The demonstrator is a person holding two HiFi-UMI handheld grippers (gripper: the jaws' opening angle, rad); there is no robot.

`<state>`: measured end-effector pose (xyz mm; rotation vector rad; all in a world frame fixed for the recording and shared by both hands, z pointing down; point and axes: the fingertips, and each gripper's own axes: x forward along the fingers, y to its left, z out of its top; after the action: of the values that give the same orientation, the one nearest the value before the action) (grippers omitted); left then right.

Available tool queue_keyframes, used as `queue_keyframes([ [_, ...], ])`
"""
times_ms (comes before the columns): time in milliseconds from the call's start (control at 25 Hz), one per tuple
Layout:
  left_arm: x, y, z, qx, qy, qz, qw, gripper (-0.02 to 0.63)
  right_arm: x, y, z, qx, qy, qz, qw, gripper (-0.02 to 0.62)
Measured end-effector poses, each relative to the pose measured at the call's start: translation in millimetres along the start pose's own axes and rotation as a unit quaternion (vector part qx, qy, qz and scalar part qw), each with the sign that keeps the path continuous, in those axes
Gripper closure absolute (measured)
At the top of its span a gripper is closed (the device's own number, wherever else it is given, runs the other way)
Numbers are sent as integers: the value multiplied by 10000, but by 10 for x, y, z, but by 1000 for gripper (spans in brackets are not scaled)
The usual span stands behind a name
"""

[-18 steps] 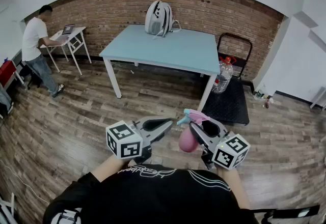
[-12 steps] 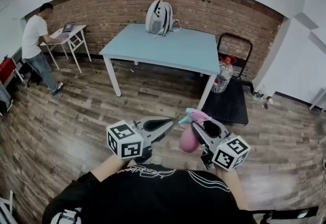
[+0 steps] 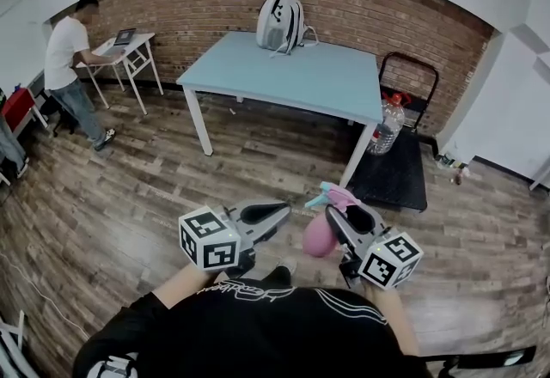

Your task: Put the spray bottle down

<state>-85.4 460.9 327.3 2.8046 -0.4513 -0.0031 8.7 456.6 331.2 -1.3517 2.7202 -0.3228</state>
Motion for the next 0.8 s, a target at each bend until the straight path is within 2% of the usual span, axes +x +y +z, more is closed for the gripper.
queue_keyframes([
  [200,79,232,-92,-197,0,70,9998,600,153,-175,-192,41,239,-48,9997,448],
  [440,357,678,-112,-385,36,150,9991,600,430,-572,-242,160,306,-27,9994,448],
  [600,573,1126,-129,-508,63,230,9984,600,718,-923,-353,271,416,-47,9988,448],
  [800,975,1903,-9,-695,74,243,9973,600,1227,-1535,-383,346,518,-222,9978,447],
])
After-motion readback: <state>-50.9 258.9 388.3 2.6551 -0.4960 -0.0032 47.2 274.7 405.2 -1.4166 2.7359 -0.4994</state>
